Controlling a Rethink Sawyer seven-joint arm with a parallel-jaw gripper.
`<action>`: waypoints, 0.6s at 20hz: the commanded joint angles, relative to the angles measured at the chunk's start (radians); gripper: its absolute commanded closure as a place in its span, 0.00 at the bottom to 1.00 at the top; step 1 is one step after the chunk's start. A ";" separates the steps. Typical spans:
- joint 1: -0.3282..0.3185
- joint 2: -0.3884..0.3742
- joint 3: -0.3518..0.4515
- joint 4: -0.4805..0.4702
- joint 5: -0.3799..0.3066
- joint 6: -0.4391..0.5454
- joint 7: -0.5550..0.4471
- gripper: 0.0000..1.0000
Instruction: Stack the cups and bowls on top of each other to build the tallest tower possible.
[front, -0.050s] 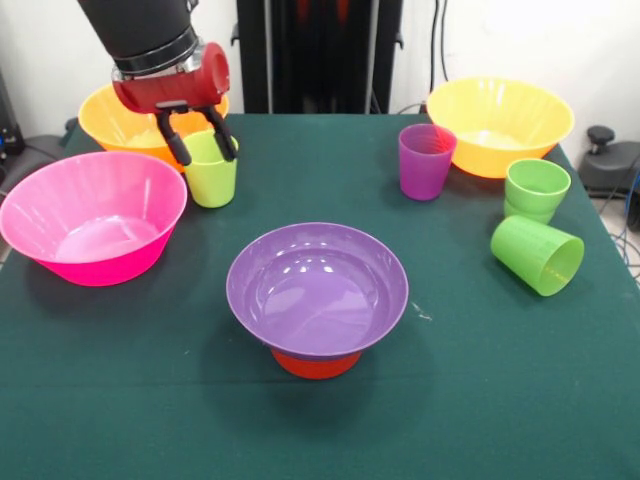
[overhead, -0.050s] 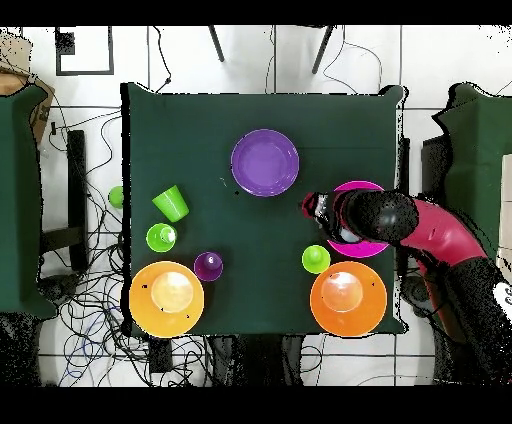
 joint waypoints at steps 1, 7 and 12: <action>0.073 -0.053 -0.079 0.062 -0.126 -0.156 0.069 0.00; 0.110 -0.059 -0.111 0.035 -0.104 -0.135 0.074 0.00; 0.110 -0.070 -0.116 0.079 -0.048 -0.091 0.080 0.00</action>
